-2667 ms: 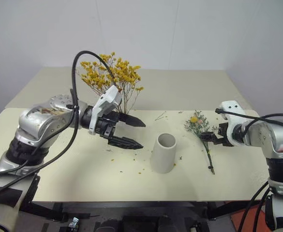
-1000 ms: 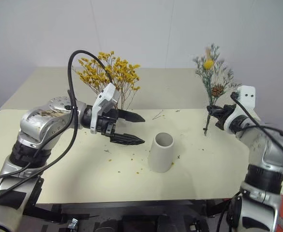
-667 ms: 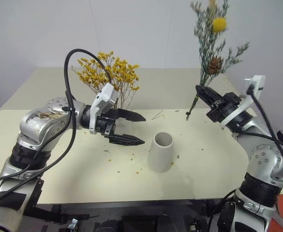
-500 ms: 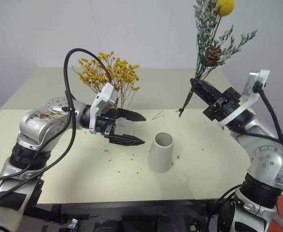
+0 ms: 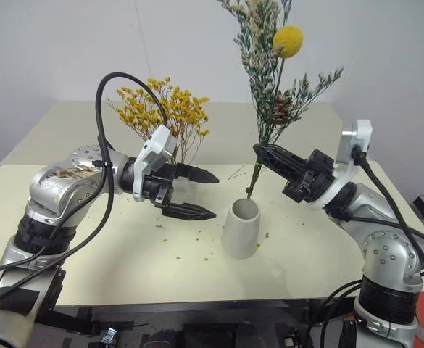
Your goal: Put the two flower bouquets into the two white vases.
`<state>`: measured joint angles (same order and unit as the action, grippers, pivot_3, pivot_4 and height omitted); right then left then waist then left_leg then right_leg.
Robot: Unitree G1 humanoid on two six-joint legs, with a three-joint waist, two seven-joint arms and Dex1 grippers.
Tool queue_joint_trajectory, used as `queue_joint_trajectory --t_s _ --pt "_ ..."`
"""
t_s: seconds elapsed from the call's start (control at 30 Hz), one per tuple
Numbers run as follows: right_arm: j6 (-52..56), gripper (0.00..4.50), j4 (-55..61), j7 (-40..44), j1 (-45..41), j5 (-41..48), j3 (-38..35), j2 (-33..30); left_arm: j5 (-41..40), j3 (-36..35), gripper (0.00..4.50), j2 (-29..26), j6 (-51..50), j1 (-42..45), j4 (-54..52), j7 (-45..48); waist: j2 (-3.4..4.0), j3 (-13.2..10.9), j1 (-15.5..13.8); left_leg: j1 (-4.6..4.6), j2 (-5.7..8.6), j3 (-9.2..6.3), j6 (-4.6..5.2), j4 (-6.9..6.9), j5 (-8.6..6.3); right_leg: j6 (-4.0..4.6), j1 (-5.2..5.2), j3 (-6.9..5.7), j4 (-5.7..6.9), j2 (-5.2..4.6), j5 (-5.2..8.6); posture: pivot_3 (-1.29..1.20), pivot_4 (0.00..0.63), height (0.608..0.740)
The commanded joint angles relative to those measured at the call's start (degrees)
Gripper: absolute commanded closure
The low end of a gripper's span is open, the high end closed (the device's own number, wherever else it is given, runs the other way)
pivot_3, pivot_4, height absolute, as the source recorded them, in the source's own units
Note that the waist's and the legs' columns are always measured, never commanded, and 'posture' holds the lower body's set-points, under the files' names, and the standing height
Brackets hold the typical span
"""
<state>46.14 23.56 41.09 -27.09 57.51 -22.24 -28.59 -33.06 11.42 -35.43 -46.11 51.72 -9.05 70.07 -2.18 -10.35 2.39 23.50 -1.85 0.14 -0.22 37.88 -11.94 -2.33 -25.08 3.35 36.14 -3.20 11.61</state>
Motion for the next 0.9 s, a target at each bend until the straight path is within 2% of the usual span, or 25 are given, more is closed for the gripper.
queue_joint_trajectory --t_s 0.03,0.73,0.87,0.9 --pt "-2.2 4.46 2.8 -0.4 1.0 -0.8 2.3 -0.9 0.2 -0.3 0.0 -0.1 1.6 0.5 -0.9 0.6 0.0 0.0 0.0 -0.01 0.0 0.0 0.0 0.0 0.0 0.0 0.0 0.0 0.0 0.0 0.0 0.0 0.15 0.74" --pt "-9.4 4.46 3.3 1.7 9.3 -7.9 8.3 -2.7 2.0 0.1 0.0 0.4 3.3 1.2 0.7 1.6 0.0 0.0 -0.1 -0.01 0.0 0.01 0.0 0.0 0.0 -0.01 0.0 0.0 0.0 0.0 0.01 0.0 0.15 0.74" --pt "-9.2 3.49 3.4 2.0 9.9 -8.2 8.9 -3.1 2.2 0.1 0.0 0.6 3.4 1.5 0.9 1.8 0.0 0.0 -0.1 -0.02 0.0 0.01 0.0 0.0 0.0 -0.01 0.0 0.01 0.01 0.01 0.01 0.0 0.15 0.74" --pt "-9.1 3.06 3.6 2.3 10.1 -8.0 8.8 -3.3 2.2 0.1 0.0 0.6 3.4 1.5 0.8 1.9 0.0 0.0 -0.1 -0.02 0.0 0.01 0.0 0.0 0.0 -0.01 0.0 0.01 0.01 0.01 0.01 0.0 0.15 0.74"
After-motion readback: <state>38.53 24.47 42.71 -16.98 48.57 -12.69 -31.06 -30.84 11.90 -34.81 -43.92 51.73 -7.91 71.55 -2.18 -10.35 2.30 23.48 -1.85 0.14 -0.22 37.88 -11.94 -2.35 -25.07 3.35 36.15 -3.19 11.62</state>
